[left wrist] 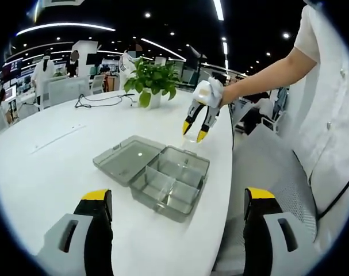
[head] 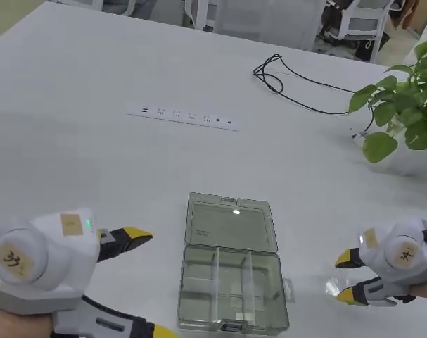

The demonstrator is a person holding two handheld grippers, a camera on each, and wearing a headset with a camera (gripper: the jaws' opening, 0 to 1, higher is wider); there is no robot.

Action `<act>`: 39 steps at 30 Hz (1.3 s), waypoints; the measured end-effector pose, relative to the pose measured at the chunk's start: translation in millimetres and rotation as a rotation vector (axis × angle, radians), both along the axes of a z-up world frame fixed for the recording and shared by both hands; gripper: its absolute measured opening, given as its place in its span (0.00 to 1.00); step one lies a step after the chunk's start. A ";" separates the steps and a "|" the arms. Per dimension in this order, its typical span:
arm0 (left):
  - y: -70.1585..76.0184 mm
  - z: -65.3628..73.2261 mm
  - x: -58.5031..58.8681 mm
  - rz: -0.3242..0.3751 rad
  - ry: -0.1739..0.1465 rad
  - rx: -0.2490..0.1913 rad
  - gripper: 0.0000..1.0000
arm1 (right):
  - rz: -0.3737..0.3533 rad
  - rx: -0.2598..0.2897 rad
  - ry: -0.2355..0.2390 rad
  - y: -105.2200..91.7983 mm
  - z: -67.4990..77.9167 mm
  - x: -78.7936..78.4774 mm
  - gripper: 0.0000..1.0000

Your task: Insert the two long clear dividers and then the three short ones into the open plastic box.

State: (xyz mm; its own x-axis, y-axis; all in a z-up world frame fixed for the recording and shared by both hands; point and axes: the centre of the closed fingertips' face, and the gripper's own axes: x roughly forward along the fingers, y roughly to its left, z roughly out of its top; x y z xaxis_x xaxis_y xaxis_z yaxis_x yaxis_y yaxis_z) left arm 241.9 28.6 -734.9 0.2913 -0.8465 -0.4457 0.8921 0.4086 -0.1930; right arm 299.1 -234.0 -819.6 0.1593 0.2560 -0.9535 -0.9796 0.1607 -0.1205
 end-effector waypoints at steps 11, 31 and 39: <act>-2.3 19.6 10.2 0.017 -0.015 -0.042 0.97 | -0.033 0.084 -0.107 25.6 51.4 1.8 0.33; -26.8 75.9 32.9 0.113 0.058 -0.202 0.83 | -0.055 0.174 -0.267 71.1 133.9 -10.2 0.33; -40.4 83.4 35.2 0.157 0.172 -0.252 0.70 | -0.050 0.184 -0.302 86.7 150.7 -18.5 0.33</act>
